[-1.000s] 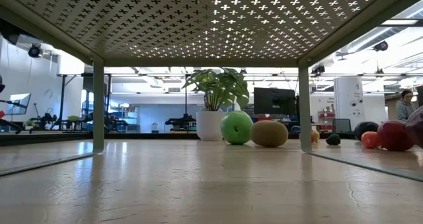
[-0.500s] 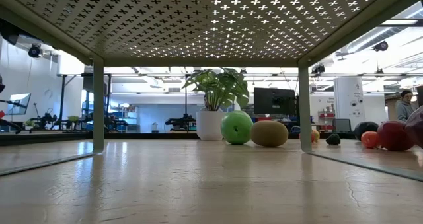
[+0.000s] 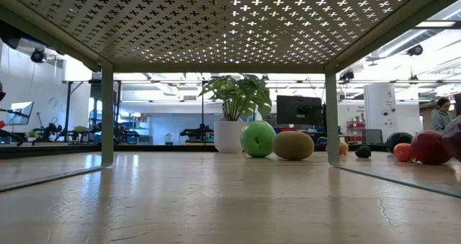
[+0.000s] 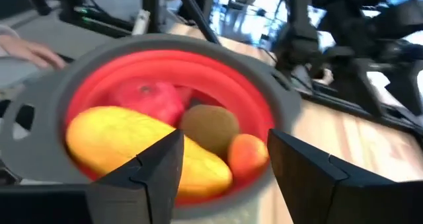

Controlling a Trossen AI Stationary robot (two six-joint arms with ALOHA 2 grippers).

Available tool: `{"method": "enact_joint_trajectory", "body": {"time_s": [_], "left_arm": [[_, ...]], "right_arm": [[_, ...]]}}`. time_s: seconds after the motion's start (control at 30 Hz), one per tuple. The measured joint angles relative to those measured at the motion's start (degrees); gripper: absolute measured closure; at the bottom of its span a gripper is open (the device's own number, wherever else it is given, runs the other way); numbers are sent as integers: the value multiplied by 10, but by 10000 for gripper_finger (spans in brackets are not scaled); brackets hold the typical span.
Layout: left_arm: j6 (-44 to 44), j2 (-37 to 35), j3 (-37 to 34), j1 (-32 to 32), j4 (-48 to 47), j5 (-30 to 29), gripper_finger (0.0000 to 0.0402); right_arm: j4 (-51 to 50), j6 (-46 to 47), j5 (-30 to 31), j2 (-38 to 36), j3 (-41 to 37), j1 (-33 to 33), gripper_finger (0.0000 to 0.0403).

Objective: Pick & Place Fruit
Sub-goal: Put the pear into the red strainer

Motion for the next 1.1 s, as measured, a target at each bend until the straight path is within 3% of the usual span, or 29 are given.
{"method": "enact_joint_trajectory", "body": {"time_s": [0.37,0.63,0.9,1.1], "left_arm": [[0,0,0,0,-6,0,101],[0,2,0,0,-8,0,101],[0,2,0,0,-8,0,101],[0,2,0,0,-8,0,101]], "right_arm": [[-159,60,135,-92,-23,0,235],[-176,111,279,-212,-122,-23,272],[-237,191,282,-319,-207,-142,284],[-268,207,241,-331,-250,-256,261]]}}
